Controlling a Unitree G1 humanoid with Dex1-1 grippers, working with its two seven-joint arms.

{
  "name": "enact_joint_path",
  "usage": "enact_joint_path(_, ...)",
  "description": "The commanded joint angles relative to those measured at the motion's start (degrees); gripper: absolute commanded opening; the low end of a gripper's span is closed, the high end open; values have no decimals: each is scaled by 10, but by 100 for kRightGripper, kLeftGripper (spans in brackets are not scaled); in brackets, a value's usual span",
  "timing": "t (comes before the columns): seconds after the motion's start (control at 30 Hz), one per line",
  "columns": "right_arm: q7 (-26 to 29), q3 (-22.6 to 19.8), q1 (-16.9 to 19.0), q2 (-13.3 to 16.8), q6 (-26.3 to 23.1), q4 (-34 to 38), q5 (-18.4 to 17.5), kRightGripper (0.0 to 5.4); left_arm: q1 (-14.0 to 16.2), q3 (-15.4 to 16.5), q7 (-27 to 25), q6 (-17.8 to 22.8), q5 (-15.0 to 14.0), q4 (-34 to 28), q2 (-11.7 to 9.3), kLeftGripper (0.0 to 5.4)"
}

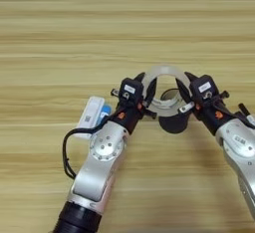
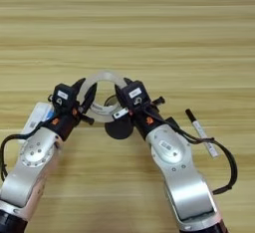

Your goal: Move the objects on the table

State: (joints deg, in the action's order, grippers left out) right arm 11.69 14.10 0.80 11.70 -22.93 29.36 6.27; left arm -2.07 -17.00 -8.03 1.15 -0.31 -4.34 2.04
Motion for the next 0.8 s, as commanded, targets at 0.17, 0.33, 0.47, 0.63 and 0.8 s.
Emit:
enact_joint_path(0.17, 1, -9, -8, 3, 18, -3, 3, 106, 1, 4, -5, -4, 3, 3, -4, 144)
enact_joint_path(0.33, -1, -15, -10, -3, 27, -5, -3, 174, 1, 6, -5, -4, 4, 3, -4, 136)
enact_joint_path(0.47, -2, -23, -11, -11, 43, -1, -14, 236, 1, 8, -5, -4, 4, 4, -4, 130)
enact_joint_path(0.63, -1, -35, -14, -24, 63, 18, -38, 295, 2, 11, -6, -4, 4, 3, -5, 122)
enact_joint_path(0.8, -10, -60, -11, -31, 98, 18, -55, 368, 1, 16, -6, -5, 3, 4, -7, 119)
